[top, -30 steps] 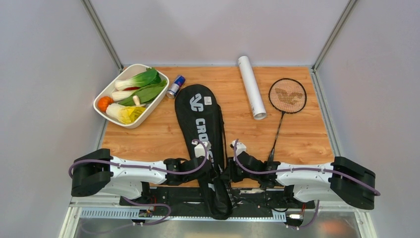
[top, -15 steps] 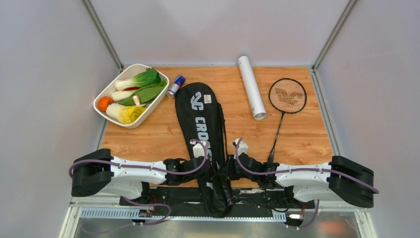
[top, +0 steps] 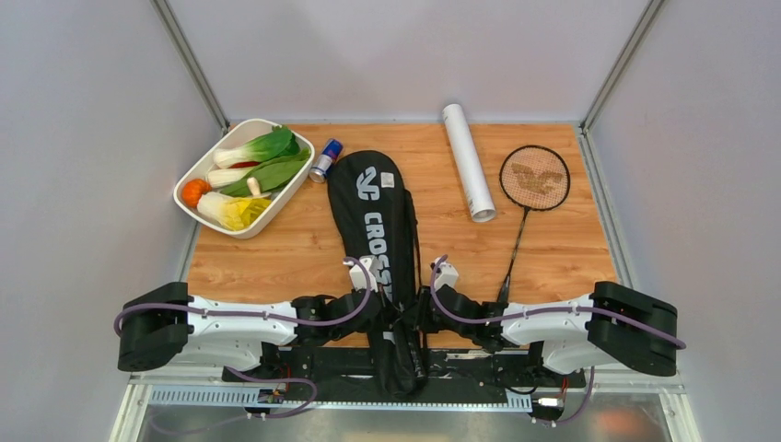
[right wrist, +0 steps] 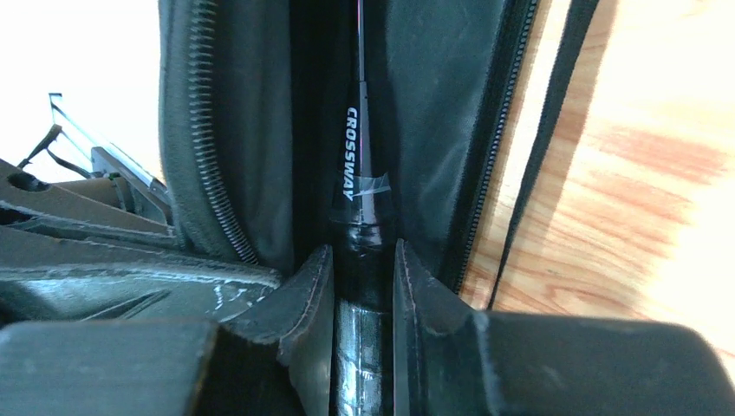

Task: Pack up the badminton gear

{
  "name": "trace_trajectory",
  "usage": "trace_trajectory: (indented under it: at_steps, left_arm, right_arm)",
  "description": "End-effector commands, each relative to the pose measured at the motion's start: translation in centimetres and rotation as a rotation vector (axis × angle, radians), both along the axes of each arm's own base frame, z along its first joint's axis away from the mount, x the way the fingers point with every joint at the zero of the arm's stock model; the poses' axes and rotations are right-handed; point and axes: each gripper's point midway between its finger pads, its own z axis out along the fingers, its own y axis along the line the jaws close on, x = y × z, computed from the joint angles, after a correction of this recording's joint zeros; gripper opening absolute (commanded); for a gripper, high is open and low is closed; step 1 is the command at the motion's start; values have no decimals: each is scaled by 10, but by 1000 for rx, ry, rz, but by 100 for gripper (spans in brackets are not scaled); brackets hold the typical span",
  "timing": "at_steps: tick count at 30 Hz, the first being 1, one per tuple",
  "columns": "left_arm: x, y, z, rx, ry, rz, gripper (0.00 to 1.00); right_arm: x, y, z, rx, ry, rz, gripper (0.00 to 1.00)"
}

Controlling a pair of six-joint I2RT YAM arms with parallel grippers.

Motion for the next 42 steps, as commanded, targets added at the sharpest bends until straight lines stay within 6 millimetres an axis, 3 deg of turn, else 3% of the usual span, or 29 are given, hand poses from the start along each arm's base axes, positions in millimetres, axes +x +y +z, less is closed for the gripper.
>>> trace_trajectory:
  at_steps: [1, 5, 12, 19, 27, 29, 32, 34, 37, 42]
  left_arm:
    - [-29, -39, 56, -294, 58, -117, 0]
    - [-31, -41, 53, -352, 70, -119, 0]
    - [-26, -32, 43, -294, 61, -86, 0]
    - [-24, -24, 35, -300, 50, -67, 0]
    - [-20, -19, 28, -242, 25, -62, 0]
    - [-18, -16, 26, -229, 16, -50, 0]
    - [-16, -15, 28, -219, 0, -47, 0]
    - [-16, -15, 28, -205, -4, -51, 0]
    - [-15, -13, 26, -193, -8, -48, 0]
    - [-13, -11, 24, -177, -15, -41, 0]
  right_arm:
    - [42, 14, 41, 205, -67, -218, 0]
    - [41, 15, 38, 225, -45, -231, 0]
    - [47, 15, 36, 192, -52, -256, 2]
    - [36, 26, 33, 181, -13, -200, 18]
    - [24, 27, 59, 217, -73, -80, 37]
    - [18, 28, 61, 239, -62, -54, 36]
    - [12, 30, 57, 265, -40, -31, 14]
    - [7, 33, 53, 269, -19, -10, 8]
    - [4, 39, 47, 271, 3, 9, 8]
    - [4, 37, 36, 202, 2, 28, 18]
